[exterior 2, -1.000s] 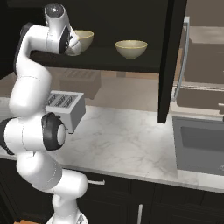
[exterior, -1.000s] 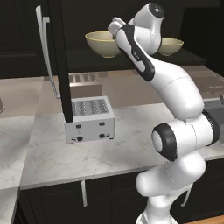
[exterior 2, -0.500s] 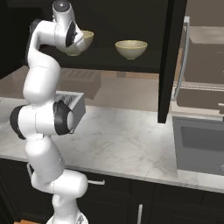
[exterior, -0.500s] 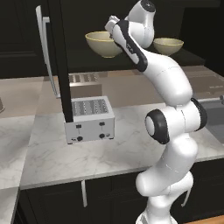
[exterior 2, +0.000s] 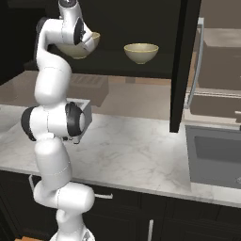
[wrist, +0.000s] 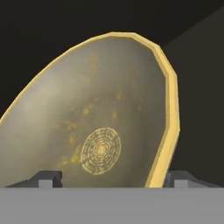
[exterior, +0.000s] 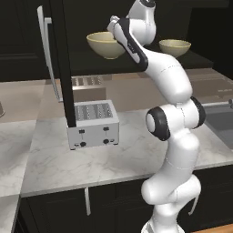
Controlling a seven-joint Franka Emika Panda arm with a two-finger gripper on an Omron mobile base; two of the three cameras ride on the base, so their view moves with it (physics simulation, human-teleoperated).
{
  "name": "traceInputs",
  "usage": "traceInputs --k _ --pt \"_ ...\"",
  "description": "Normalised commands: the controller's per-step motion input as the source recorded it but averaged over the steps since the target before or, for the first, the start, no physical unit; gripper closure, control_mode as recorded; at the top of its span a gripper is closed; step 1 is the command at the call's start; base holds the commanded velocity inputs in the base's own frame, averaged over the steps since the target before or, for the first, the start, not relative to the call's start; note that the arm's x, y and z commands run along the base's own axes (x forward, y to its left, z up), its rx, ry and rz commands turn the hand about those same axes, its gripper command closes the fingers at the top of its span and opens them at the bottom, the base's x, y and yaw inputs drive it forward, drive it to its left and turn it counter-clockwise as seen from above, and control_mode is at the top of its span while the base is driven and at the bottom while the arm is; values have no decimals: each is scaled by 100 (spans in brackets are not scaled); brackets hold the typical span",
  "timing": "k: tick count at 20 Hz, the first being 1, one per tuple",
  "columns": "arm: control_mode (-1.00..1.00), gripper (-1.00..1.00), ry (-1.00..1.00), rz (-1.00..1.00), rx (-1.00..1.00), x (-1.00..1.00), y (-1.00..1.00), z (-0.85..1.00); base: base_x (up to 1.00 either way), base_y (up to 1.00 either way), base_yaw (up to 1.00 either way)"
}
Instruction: Take the smaller bowl and place it next to the appetizer plate on the dining counter , and place the larger bowl next to the plate with cooked food.
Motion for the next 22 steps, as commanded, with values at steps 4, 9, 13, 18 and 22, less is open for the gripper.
traceInputs --k 4,9,13,18,22 --pt "-100 100 0 0 -2 1 4 -3 0 0 0" --pt "-100 100 -2 0 0 -5 0 -1 0 0 0" --pt "-100 100 -2 -5 0 -58 -6 -14 0 0 0" --pt "-100 100 -6 -8 2 -100 -39 -4 0 0 0" --pt "-100 100 -17 -4 4 -100 -45 -2 0 0 0"
